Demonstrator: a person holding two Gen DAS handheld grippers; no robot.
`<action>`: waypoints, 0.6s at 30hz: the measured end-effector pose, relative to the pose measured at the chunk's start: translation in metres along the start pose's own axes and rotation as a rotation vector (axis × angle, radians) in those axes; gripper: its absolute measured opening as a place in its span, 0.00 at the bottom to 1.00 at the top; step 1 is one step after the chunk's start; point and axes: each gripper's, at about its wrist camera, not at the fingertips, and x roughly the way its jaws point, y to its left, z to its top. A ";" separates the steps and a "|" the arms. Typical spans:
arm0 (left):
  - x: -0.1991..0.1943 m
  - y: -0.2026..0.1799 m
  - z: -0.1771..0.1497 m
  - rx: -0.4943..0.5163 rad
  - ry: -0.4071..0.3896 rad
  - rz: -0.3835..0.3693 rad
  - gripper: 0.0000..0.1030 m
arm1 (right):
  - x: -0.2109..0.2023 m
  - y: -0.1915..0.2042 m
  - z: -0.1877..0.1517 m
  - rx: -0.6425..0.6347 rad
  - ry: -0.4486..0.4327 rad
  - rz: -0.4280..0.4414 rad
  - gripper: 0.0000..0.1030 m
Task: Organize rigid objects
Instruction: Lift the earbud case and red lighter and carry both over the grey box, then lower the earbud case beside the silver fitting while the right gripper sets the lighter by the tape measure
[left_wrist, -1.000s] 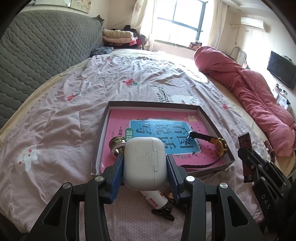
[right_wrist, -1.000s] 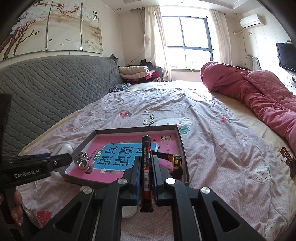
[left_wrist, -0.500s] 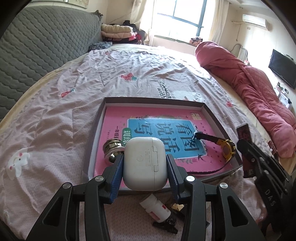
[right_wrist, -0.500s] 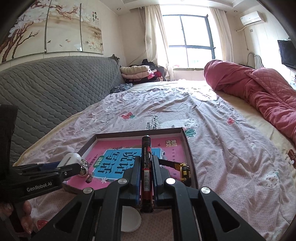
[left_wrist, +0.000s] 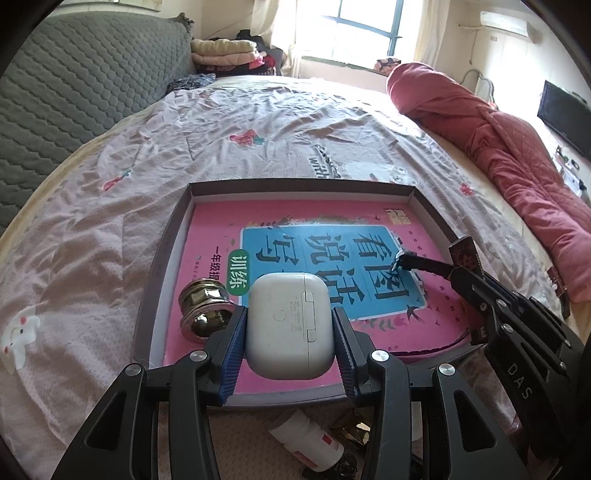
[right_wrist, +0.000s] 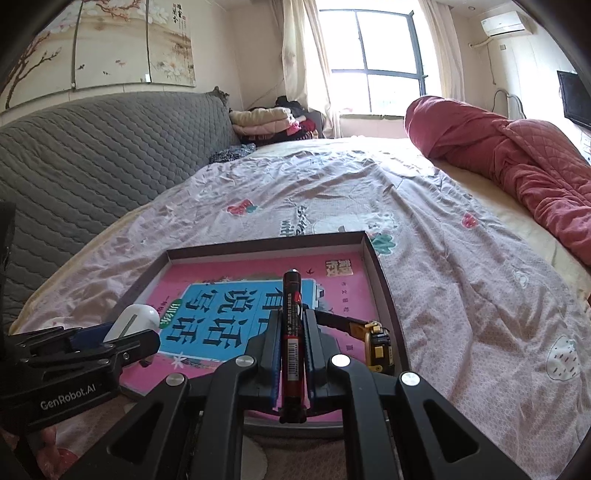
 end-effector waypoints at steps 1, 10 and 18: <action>0.001 0.000 -0.001 0.004 0.003 -0.001 0.45 | 0.002 0.001 -0.001 -0.008 0.006 -0.007 0.10; 0.017 -0.002 -0.005 0.007 0.043 -0.001 0.45 | 0.016 0.000 -0.005 -0.022 0.052 -0.003 0.10; 0.026 0.001 -0.010 -0.002 0.075 0.008 0.45 | 0.025 -0.004 -0.012 -0.012 0.091 0.000 0.10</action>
